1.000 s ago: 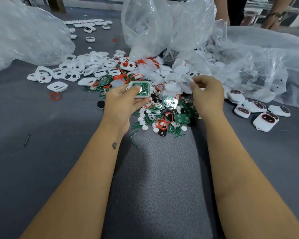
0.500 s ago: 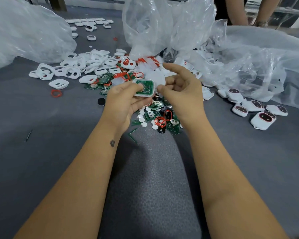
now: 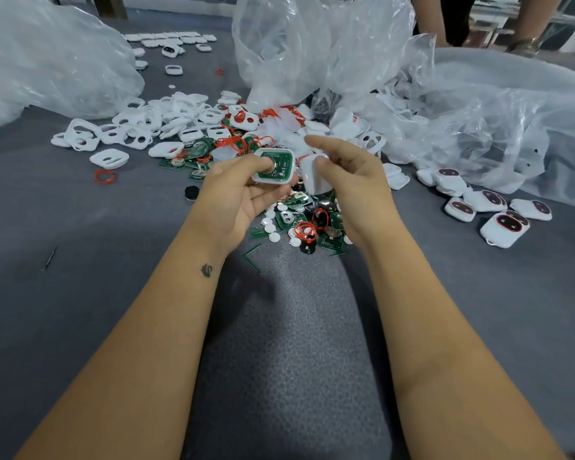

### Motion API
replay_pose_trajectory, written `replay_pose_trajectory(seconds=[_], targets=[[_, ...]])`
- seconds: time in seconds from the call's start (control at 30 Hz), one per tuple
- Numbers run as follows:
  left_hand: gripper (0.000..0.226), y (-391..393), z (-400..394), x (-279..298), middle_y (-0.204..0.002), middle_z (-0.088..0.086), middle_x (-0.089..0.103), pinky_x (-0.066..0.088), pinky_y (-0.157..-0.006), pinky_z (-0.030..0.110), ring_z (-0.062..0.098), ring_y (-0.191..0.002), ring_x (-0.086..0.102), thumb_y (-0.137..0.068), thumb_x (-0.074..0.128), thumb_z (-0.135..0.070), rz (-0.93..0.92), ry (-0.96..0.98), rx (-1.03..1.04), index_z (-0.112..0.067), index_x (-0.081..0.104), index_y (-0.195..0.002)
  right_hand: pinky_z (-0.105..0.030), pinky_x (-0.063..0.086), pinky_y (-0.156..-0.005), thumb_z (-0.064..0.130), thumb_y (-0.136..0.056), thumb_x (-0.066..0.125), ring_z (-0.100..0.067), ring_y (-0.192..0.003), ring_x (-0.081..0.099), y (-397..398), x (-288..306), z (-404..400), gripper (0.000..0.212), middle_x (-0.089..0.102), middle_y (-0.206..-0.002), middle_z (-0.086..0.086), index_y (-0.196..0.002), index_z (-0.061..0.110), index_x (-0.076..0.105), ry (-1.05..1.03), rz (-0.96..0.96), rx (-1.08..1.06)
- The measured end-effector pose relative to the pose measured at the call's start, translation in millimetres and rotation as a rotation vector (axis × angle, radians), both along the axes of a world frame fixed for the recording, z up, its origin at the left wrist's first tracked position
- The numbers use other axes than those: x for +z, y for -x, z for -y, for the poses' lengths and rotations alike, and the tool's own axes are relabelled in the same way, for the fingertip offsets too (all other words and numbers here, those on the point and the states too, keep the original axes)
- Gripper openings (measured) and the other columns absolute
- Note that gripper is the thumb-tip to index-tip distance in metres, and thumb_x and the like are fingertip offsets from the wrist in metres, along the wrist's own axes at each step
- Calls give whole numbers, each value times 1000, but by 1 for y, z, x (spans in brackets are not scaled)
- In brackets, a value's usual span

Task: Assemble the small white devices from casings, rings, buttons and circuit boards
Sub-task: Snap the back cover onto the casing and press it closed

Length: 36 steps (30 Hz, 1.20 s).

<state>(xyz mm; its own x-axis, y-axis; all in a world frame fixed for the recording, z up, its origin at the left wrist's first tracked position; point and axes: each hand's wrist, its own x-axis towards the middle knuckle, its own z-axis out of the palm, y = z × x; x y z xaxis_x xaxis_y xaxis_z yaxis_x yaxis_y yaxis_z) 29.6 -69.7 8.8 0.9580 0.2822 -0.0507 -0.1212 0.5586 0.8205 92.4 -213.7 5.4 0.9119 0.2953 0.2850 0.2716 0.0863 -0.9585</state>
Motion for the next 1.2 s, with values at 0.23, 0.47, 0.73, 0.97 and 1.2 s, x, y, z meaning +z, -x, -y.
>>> replay_pose_trajectory(seconds=[0.23, 0.47, 0.73, 0.97, 1.2], targets=[[12, 1, 0, -3, -86, 16, 74, 57, -62, 24, 27, -80, 73, -93, 53, 1, -87, -131, -98, 6, 63, -98, -31, 52, -72, 2, -86, 68, -19, -78, 61, -2, -7, -4, 12, 68, -86, -16, -89, 13, 66, -16, -41, -62], [11, 1, 0, -4, -88, 18, 74, 58, -64, 25, 27, -80, 74, -93, 54, 3, -107, -96, -25, 5, 64, -97, -26, 49, -90, 1, -82, 62, -12, -104, 60, 1, -12, -8, 32, 63, -114, -2, -105, 23, 71, 271, 90, -28], [10, 0, -2, -3, -81, 17, 74, 58, -60, 23, 27, -73, 74, -93, 53, 4, -107, 42, 25, 7, 62, -95, -18, 44, -87, -2, -79, 66, -9, -104, 57, 3, -9, -2, 50, 57, -113, 0, -126, 14, 65, 411, 228, 46], [10, 1, -1, -2, -79, 18, 74, 57, -57, 23, 28, -74, 74, -94, 51, 3, -94, 254, -10, 6, 59, -98, -22, 49, -89, 9, -76, 79, -12, -100, 60, 8, -9, -8, 58, 62, -108, 0, -130, 14, 60, 396, 240, -40], [5, -1, -7, -4, -81, 17, 74, 59, -62, 27, 29, -77, 74, -92, 57, 4, -160, -59, 66, 3, 62, -92, -30, 56, -85, 6, -78, 77, -12, -91, 66, 5, 1, 3, 34, 71, -103, 0, -110, 18, 69, 125, 135, -128]])
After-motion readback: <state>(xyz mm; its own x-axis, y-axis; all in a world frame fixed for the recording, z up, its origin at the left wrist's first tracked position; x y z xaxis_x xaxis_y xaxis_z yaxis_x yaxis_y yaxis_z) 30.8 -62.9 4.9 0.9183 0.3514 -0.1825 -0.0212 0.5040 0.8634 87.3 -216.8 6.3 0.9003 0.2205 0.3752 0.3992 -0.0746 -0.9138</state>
